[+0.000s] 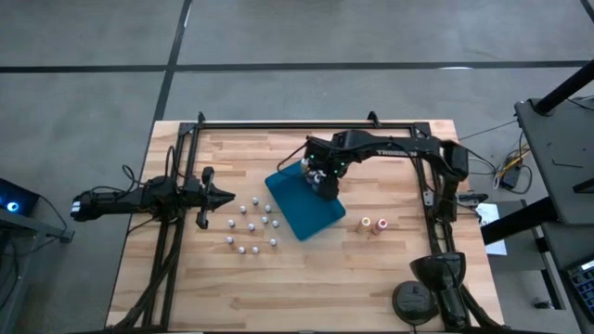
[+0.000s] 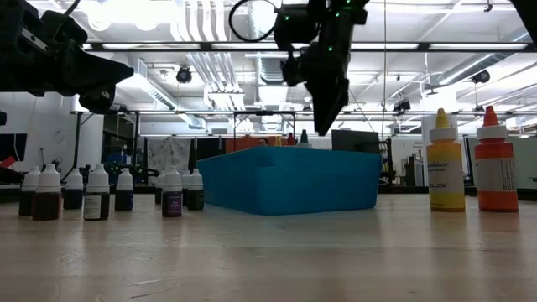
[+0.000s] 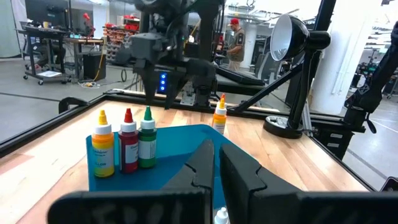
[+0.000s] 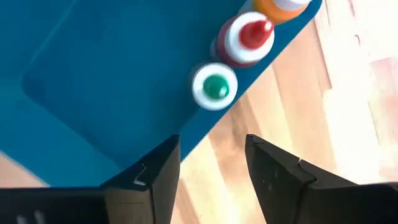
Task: Pick & Place food coloring
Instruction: Put the yellow food coloring bottle into the blue bin
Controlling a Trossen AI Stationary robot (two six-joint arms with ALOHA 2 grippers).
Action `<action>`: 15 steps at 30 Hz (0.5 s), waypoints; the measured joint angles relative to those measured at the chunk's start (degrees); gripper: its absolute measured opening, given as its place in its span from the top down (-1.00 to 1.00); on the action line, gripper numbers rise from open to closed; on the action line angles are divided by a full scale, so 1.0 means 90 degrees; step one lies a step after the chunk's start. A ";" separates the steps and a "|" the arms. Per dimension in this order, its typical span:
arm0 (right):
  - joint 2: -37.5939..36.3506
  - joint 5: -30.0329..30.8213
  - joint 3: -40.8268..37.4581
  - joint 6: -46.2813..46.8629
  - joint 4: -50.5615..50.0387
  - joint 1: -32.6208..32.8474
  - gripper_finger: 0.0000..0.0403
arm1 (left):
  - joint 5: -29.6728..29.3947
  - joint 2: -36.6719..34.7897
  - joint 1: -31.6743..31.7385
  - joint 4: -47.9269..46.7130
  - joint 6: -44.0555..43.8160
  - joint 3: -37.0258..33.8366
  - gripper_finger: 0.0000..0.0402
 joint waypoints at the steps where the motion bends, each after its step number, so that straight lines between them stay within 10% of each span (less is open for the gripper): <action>1: -0.0059 0.0000 0.0000 0.0002 -0.0057 0.0036 0.14 | -0.0001 0.0000 0.0000 0.0000 0.0000 0.0002 1.00; 15: -0.0744 -0.0010 0.0000 -0.0204 -0.0540 0.0851 0.15 | -0.0002 0.0001 0.0000 0.0000 0.0000 0.0002 1.00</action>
